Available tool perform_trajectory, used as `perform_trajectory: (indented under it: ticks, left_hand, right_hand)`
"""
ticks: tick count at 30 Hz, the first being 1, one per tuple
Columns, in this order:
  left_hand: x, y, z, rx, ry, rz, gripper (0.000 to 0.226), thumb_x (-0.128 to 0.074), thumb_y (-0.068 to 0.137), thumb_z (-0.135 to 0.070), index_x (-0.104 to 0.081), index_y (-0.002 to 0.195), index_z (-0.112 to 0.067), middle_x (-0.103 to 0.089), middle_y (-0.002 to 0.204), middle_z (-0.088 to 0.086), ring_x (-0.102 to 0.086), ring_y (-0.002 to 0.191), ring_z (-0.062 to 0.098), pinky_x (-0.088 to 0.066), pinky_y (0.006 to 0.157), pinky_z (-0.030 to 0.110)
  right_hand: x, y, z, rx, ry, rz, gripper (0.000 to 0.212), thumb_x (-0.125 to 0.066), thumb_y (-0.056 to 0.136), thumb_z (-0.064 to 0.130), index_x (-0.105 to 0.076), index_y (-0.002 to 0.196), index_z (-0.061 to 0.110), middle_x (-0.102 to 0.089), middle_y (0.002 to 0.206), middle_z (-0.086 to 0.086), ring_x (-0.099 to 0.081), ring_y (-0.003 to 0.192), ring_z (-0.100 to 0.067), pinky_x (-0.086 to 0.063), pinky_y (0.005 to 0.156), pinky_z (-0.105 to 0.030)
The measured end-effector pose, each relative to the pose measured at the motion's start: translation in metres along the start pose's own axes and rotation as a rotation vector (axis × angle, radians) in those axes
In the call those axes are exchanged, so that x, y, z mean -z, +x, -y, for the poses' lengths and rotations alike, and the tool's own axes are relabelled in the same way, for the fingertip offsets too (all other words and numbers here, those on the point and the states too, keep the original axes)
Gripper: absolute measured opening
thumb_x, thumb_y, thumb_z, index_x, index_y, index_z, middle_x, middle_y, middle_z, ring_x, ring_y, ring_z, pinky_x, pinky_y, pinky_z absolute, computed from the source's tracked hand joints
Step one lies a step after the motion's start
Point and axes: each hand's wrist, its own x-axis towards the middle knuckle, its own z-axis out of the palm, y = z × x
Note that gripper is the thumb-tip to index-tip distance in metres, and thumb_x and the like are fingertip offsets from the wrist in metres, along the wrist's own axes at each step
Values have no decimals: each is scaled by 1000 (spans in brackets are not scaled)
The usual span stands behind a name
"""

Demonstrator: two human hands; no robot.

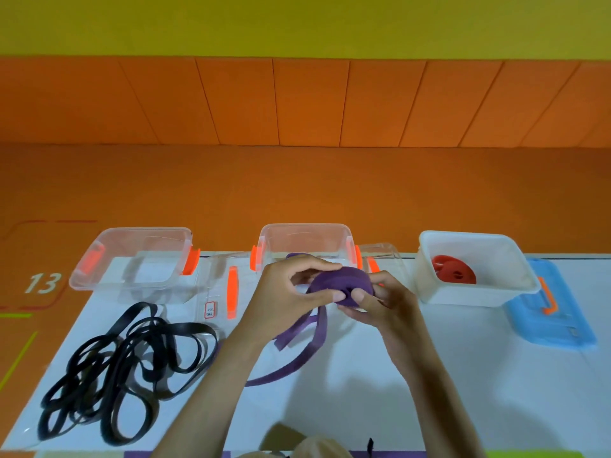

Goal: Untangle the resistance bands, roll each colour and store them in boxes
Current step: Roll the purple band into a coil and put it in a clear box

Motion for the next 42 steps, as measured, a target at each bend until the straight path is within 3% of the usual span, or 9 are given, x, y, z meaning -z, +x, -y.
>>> perform_trajectory:
  ticks: [4, 9, 11, 16, 21, 28, 32, 36, 42]
  left_hand:
    - [9, 7, 4, 41, -26, 42, 41, -96, 77, -18, -83, 113, -30, -80, 105, -6, -75, 100, 18, -62, 91, 32]
    - [10, 11, 4, 34, 167, 72, 42, -96, 76, -29, -78, 114, -32, -79, 99, -20, -75, 97, 4, -56, 85, 14]
    - [8, 12, 3, 31, 101, 38, 39, -95, 76, -32, -78, 111, -32, -80, 100, -18, -76, 98, 7, -59, 86, 18]
    - [13, 14, 2, 78, 0, 28, 31, -94, 76, -28, -81, 105, -31, -82, 99, -8, -78, 94, 15, -63, 87, 31]
    - [23, 13, 5, 64, 201, 93, 27, -92, 79, -20, -81, 102, -29, -78, 96, -13, -73, 90, 11, -60, 86, 29]
    - [10, 8, -2, 42, 12, -29, 29, -90, 79, -38, -81, 106, -40, -81, 104, -12, -76, 99, 15, -62, 87, 26]
    - [13, 8, 3, 85, 69, 43, 29, -92, 82, -26, -83, 109, -27, -81, 103, -11, -75, 100, 15, -61, 90, 27]
    - [5, 5, 6, 47, 252, 87, 26, -87, 88, -25, -83, 113, -21, -78, 102, -12, -71, 99, 9, -59, 90, 26]
    - [1, 6, 0, 37, -1, 57, 32, -89, 85, -22, -80, 113, -33, -80, 109, -7, -76, 103, 21, -62, 90, 32]
  right_hand:
    - [6, 5, -2, -91, 63, 118, 44, -87, 84, 30, -63, 106, 1, -74, 116, -24, -73, 111, -42, -61, 94, -45]
    - [8, 20, 11, -99, -309, 129, 32, -93, 71, 40, -74, 96, 31, -80, 96, -5, -80, 84, -29, -65, 70, -34]
    - [9, 24, 13, -57, -271, 90, 31, -93, 69, 39, -76, 92, 26, -80, 93, -7, -80, 81, -31, -65, 68, -32]
    - [7, 27, 1, -82, 56, 121, 36, -94, 77, 25, -68, 94, 7, -76, 109, -21, -76, 102, -41, -63, 86, -41]
    - [7, 32, 3, 10, -364, 154, 27, -88, 80, 34, -76, 103, 28, -78, 101, -1, -74, 87, -20, -64, 70, -32]
    - [9, 25, -2, -47, 20, 74, 32, -88, 81, 26, -76, 107, 11, -77, 111, -15, -76, 104, -32, -63, 83, -37]
    - [8, 19, -13, -127, -9, 147, 26, -89, 83, 17, -72, 100, 8, -76, 113, -14, -76, 105, -33, -63, 87, -41]
    - [14, 18, -3, -164, -169, 210, 26, -87, 87, 26, -71, 108, 21, -79, 111, -7, -80, 93, -34, -66, 74, -38]
    - [15, 11, -7, -87, 120, 130, 38, -83, 91, 29, -59, 107, 4, -74, 118, -22, -75, 101, -48, -63, 87, -42]
